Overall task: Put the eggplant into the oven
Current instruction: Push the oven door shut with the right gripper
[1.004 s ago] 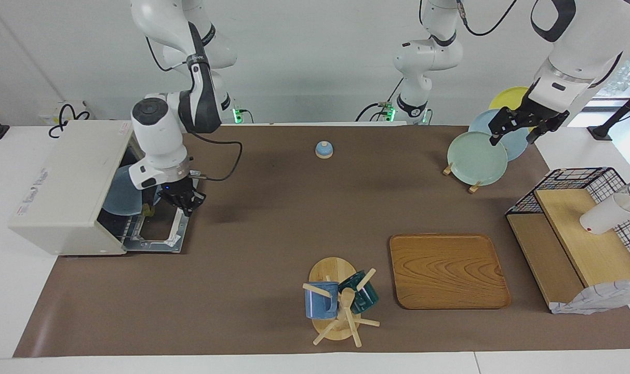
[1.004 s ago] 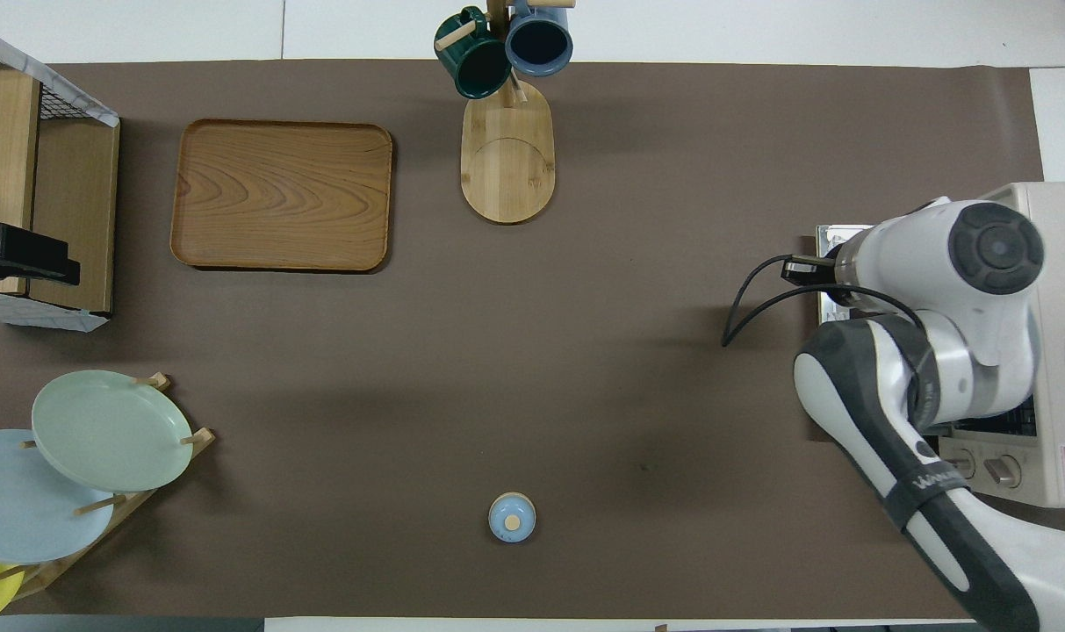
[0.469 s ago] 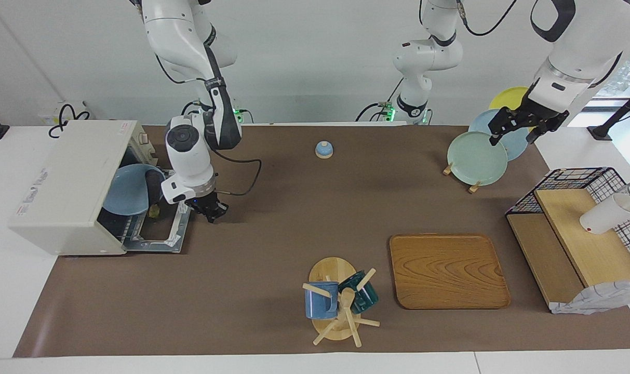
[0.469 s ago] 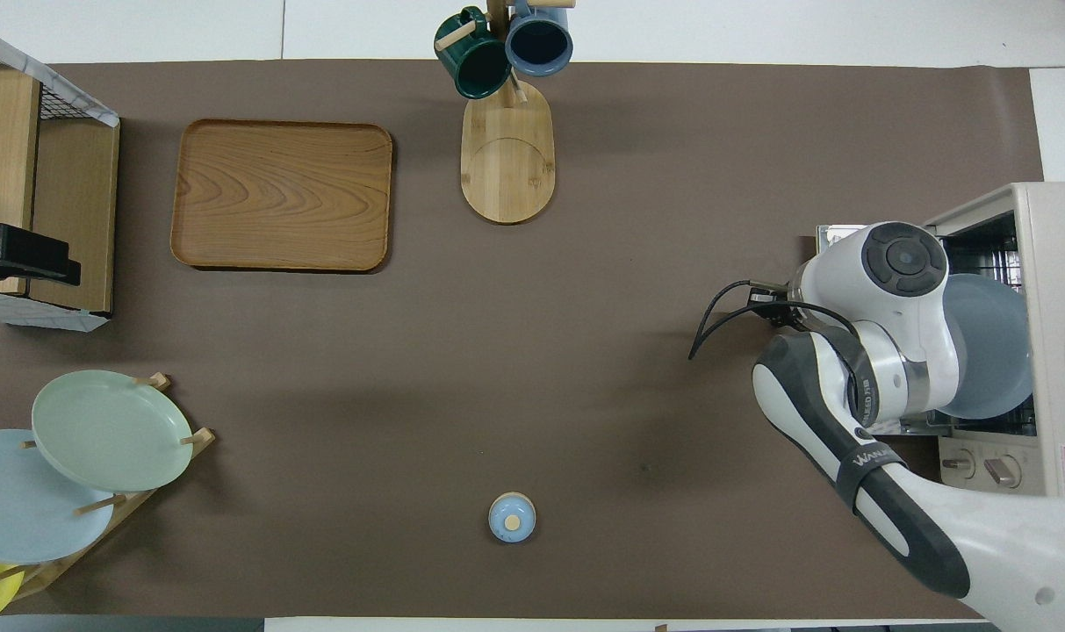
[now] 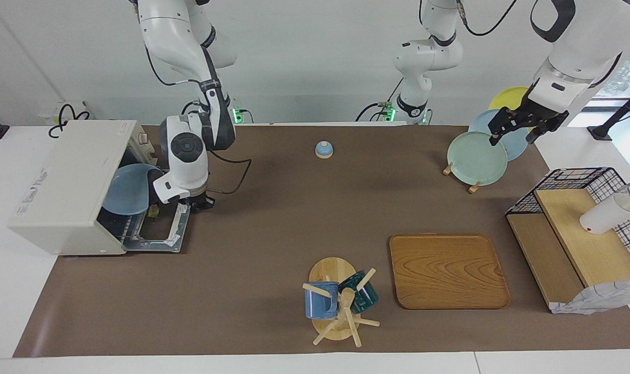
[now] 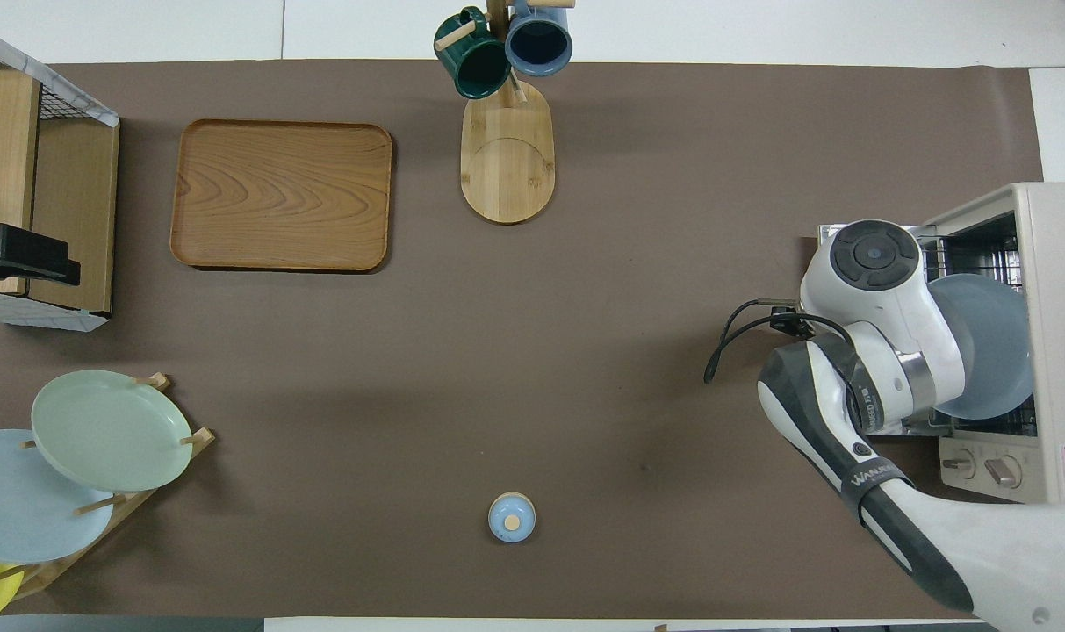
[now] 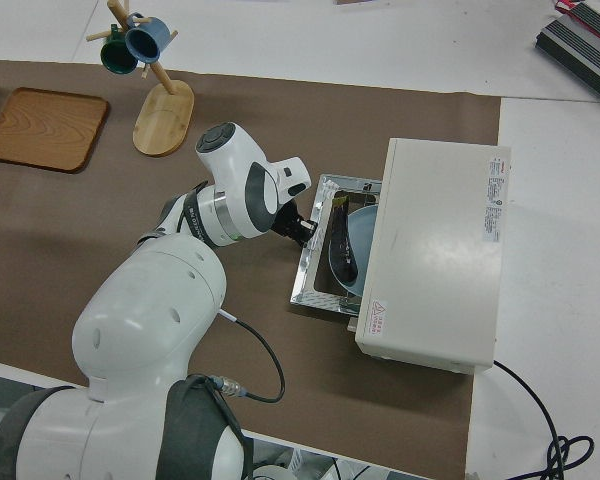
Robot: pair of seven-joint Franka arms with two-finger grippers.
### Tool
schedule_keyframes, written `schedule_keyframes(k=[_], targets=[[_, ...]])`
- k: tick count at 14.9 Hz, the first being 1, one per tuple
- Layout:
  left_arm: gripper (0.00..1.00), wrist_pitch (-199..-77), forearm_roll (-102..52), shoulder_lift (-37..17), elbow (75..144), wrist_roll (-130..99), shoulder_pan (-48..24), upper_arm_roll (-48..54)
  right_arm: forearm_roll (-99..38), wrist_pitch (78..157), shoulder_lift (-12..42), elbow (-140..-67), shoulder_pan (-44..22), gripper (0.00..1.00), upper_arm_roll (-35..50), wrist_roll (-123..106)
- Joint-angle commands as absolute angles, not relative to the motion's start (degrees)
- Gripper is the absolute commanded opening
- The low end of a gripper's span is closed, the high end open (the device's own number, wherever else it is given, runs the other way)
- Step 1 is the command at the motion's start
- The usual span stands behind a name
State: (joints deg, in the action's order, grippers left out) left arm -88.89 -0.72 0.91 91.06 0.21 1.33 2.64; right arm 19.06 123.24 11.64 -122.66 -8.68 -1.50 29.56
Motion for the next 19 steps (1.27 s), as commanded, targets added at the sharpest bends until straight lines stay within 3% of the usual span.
schedule_keyframes(k=[1, 4, 16, 19], targets=[[1.0, -88.77, 0.35, 1.58, 91.67, -0.35, 1.85, 3.08, 23.55, 114.46, 11.69, -114.9, -5.9, 0.0, -1.93, 24.82], [1.0, -88.77, 0.35, 1.58, 91.67, -0.35, 1.85, 3.08, 22.76, 107.86, 10.38, -108.3, -2.38, 0.0, -1.85, 12.51], [1.0, -88.77, 0.35, 1.58, 91.67, -0.35, 1.85, 3.08, 16.71, 102.92, 2.64, -108.19, 2.54, 0.0, -1.93, 1.08], [1.0, -88.77, 0.35, 1.58, 91.67, -0.35, 1.85, 3.08, 11.97, 102.92, 1.15, -107.93, 4.92, 0.11, -2.02, -2.28]])
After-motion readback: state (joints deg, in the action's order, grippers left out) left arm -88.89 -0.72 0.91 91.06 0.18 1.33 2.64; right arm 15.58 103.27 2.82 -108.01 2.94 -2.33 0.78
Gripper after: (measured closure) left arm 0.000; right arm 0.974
